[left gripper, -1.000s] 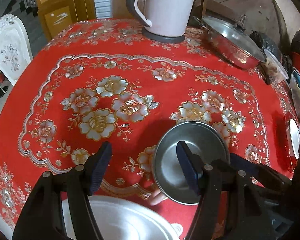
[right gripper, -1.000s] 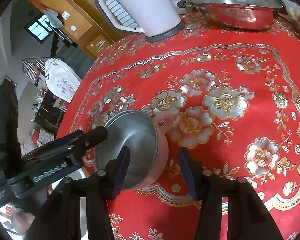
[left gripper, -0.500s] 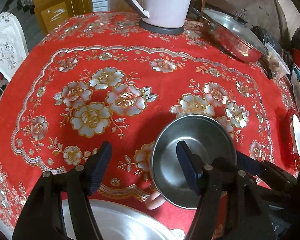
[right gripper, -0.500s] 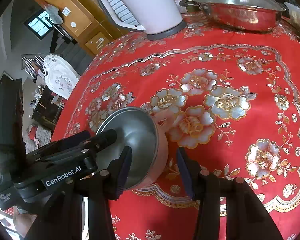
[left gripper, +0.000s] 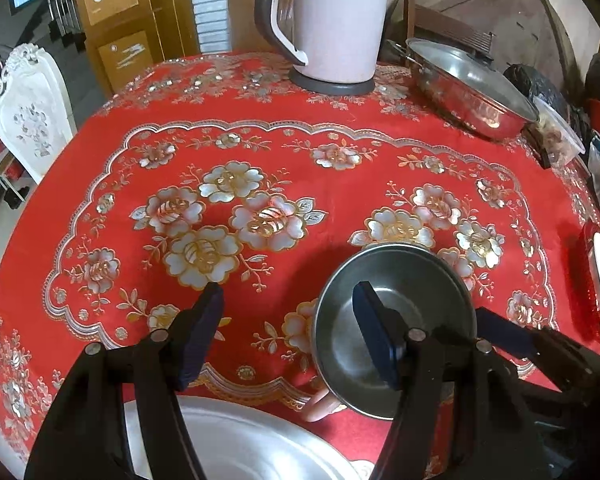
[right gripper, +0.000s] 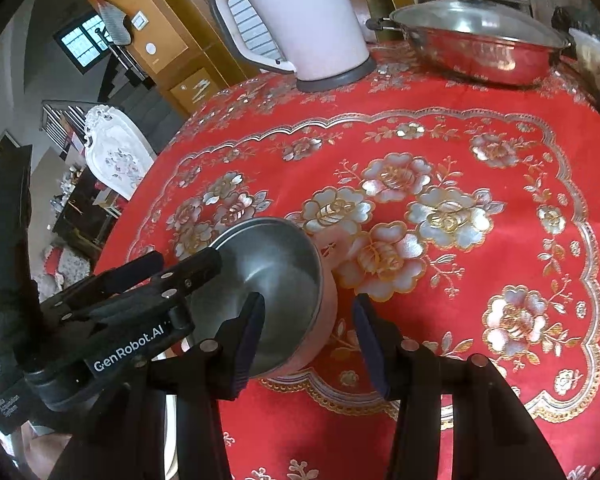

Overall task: Organize plates and bowls
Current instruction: 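Grasp the steel mug rim with the left gripper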

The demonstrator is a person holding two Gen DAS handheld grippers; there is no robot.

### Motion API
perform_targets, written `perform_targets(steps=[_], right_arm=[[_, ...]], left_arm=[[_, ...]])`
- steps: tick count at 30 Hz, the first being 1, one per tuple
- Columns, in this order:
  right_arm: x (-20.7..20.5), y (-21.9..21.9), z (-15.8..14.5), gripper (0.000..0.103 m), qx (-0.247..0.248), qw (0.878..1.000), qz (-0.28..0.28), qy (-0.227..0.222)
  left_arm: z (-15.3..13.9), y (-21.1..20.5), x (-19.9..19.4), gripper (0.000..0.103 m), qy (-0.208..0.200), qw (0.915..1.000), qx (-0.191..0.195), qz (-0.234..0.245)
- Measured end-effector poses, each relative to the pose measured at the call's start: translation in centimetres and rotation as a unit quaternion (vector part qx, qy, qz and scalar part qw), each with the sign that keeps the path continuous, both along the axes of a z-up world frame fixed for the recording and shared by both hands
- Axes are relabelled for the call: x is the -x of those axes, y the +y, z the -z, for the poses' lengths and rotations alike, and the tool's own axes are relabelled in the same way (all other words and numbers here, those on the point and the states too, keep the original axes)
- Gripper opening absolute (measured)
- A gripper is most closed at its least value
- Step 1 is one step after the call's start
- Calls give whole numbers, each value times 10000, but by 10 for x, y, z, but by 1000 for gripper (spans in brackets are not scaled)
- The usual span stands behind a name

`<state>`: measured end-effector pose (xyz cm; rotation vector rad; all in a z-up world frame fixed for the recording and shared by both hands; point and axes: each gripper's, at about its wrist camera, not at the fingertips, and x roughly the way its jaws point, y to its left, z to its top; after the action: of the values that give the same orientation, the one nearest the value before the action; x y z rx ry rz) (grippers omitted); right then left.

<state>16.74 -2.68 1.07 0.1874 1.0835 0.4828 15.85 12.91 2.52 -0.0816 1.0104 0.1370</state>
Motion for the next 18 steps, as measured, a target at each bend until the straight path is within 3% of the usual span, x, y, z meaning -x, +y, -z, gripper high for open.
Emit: perform_targets(steps=[18], right_arm=[[20, -5, -17, 48, 78, 9989, 23, -455]], left_arm=[[-25, -9, 26, 66, -890, 9949, -447, -177]])
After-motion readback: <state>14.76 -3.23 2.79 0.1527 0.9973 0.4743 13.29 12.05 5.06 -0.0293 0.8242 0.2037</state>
